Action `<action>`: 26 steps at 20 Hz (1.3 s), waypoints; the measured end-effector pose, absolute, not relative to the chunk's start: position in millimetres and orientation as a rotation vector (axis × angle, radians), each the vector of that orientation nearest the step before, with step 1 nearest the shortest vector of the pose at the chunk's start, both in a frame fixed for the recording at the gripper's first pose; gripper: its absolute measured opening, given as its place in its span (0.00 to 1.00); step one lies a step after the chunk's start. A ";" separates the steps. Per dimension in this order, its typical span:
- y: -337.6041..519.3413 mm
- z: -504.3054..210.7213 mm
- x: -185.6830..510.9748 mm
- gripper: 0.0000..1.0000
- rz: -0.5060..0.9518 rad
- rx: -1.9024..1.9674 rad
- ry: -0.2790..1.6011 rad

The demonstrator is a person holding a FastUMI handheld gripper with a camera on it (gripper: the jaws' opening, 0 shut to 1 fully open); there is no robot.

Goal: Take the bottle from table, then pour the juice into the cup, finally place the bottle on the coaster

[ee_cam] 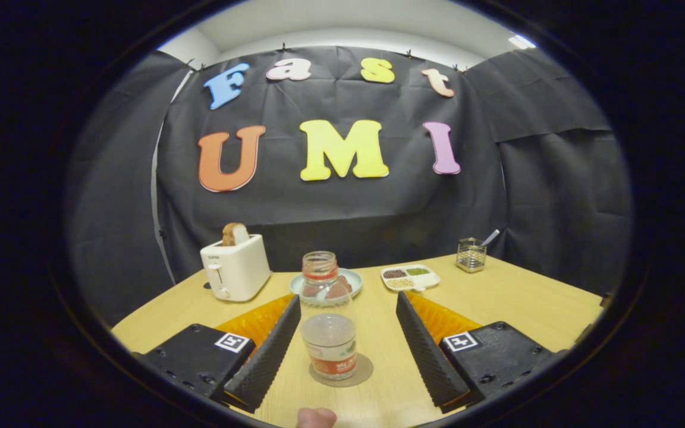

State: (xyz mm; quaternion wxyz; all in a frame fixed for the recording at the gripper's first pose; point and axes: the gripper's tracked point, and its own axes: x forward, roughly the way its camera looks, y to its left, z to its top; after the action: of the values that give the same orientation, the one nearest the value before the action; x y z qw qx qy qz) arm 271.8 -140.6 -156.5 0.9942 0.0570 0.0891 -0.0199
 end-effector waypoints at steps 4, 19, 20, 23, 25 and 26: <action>-147.0 -121.0 246.4 1.00 -0.049 0.121 0.123; -141.0 11.7 71.4 1.00 0.085 0.071 0.005; -140.3 10.8 64.2 1.00 0.096 0.075 0.002; -137.2 12.8 53.0 1.00 0.115 0.071 -0.011; -138.9 9.1 51.6 1.00 0.104 0.058 -0.001; -136.8 12.0 51.9 1.00 0.110 0.061 -0.005</action>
State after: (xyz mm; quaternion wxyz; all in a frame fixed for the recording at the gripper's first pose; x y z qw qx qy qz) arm 51.9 -136.8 12.0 0.9980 0.0304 -0.0026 0.0548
